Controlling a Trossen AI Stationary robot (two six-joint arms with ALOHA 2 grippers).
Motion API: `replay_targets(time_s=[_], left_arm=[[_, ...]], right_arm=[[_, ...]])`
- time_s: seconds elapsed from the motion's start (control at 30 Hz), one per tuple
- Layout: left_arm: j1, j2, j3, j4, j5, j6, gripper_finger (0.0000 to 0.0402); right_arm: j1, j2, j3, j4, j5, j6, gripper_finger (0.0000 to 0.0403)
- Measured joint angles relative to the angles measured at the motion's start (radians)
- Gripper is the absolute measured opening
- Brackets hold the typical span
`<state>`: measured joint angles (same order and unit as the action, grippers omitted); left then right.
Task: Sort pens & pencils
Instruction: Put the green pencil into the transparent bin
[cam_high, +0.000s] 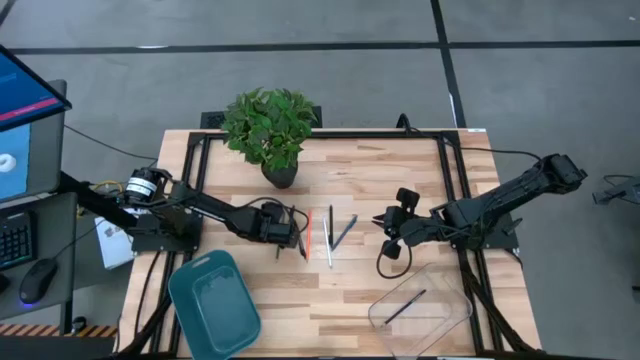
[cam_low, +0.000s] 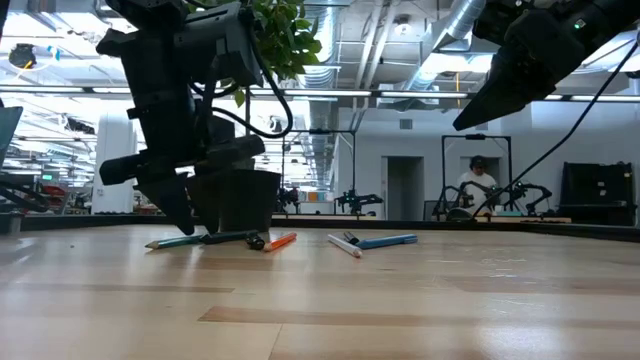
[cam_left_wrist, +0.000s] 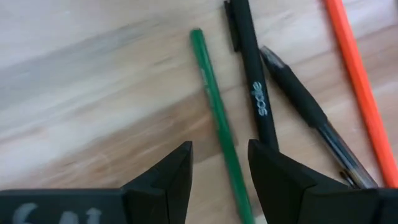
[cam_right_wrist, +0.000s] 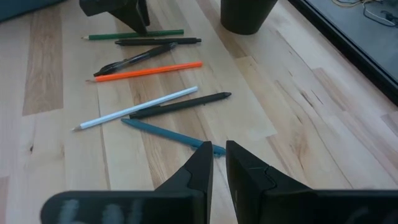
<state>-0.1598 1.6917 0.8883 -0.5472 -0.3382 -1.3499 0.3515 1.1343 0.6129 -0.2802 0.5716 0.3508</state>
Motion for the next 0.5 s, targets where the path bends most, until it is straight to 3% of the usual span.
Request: replay_targets(time_s=[0.5], left_arm=[[-0.01, 0.041, 0.004, 0.025, 0.035, 0.029, 0.0146]], right_arm=[[0.0, 0.0, 0.0, -0.003, 0.0, 0.0, 0.0068]])
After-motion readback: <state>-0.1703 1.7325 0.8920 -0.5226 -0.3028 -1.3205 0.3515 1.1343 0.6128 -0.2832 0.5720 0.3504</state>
